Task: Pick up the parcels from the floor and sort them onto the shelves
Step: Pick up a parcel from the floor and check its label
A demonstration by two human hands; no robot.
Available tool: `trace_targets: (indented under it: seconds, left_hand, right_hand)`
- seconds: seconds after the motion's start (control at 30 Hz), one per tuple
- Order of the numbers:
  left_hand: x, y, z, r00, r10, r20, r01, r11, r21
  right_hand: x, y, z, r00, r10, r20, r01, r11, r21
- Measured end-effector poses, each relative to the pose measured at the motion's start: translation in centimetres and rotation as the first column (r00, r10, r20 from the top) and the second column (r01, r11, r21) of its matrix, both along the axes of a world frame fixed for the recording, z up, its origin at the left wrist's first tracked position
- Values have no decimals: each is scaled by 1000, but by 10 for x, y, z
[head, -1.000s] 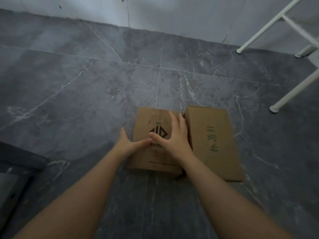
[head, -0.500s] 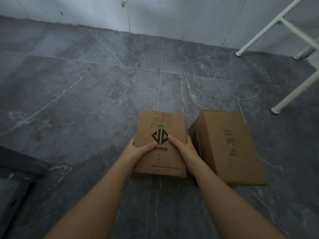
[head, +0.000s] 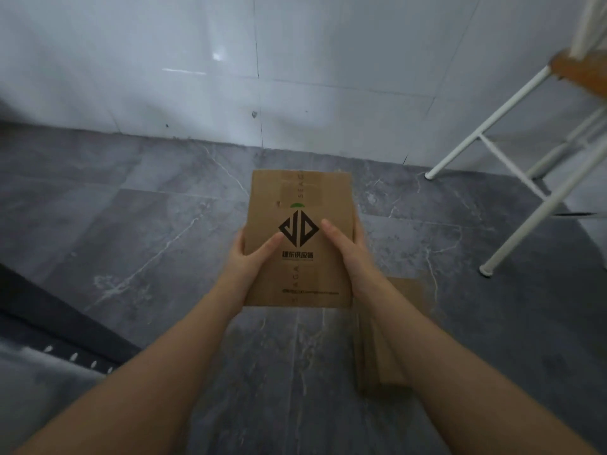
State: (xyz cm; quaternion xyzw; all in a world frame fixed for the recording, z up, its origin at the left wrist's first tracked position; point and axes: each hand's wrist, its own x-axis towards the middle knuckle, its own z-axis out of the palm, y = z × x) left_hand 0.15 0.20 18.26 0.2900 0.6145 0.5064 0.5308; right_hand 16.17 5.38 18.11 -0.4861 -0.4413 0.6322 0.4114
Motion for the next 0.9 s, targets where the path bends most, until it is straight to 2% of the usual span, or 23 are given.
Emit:
trace_targets:
  seconds: [0.17,0.37,0.57,0.73,0.9]
  left_hand:
    - [-9,-3,196,997,77,-10,-73,977,201]
    - [-2,-6,482,998,46,-53,-21,918,396]
    - [22,-25,751,988,78,-130,13,808,589]
    - [44,-44,911,978,117,-175,43,701,712]
    - [59,-72,1003,962,156,-222,83,609,789]
  right_hand:
    - [-3,0,198,995,80,-63,-66,978,195]
    - [6,-12,477,989,103,-109,-48,906,420]
    - [30,-33,746,983,109,-145,1,795,607]
    - [53,-57,905,979,112,-169,43,698,715]
    - [70,-84,1001,976,123,-177,66,612,788]
